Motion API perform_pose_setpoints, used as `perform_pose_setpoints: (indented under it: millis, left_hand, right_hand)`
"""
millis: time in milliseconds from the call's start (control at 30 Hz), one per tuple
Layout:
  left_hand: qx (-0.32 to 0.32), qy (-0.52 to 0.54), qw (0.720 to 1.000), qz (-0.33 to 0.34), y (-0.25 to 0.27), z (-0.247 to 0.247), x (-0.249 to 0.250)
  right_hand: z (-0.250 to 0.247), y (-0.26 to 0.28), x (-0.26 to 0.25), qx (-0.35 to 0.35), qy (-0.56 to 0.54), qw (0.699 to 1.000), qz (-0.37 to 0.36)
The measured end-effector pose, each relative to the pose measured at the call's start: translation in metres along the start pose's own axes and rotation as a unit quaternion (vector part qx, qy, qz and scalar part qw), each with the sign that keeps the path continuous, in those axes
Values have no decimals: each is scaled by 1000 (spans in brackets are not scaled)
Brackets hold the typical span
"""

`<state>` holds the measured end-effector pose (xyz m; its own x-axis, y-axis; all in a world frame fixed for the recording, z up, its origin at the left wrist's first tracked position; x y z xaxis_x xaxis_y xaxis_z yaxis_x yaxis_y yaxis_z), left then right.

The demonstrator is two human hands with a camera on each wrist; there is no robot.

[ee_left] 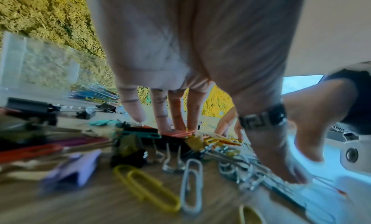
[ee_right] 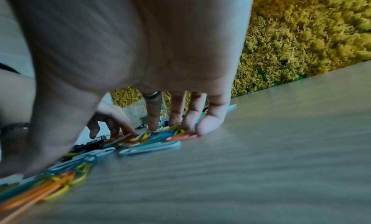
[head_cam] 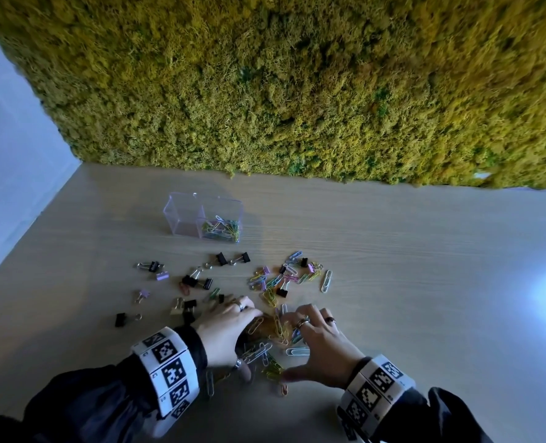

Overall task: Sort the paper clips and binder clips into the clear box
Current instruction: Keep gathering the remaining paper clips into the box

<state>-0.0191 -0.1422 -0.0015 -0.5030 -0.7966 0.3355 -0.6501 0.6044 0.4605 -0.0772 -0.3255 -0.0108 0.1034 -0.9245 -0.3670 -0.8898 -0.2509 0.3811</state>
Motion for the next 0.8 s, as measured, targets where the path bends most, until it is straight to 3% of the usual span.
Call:
perform_pose_setpoints:
  millis: [200,433,500,600,800]
  left_hand:
    - [36,73,997,10,7,6,-5]
    - [108,29,994,10,1,3,-3]
    - [105,34,994,-9,-3,4,0]
    - [63,-44,997,-24,-16,15,-3]
    - [9,47,993,-104,-14,3,4]
  right_hand:
    - [9,1,-13,-16,62,998,-1]
    - [5,-19,-11,35,-16,999,14]
    - [4,-27,-12,46,-12,999,17]
    - [-2,-37,-17,60,-18,998,24]
    - [-17,-56,-16,62,-34,997,35]
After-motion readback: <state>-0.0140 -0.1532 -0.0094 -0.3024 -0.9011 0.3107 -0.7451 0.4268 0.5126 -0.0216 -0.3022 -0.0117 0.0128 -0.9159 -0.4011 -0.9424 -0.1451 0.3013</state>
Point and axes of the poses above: each hand's wrist, its own y-axis away from the middle knuckle, its own z-axis out of the palm, x = y × z, the point moved 2 cm from there along -y, towards the middle knuckle, and after that the axes turned 4 degrees about y, right-handed, at the moved point
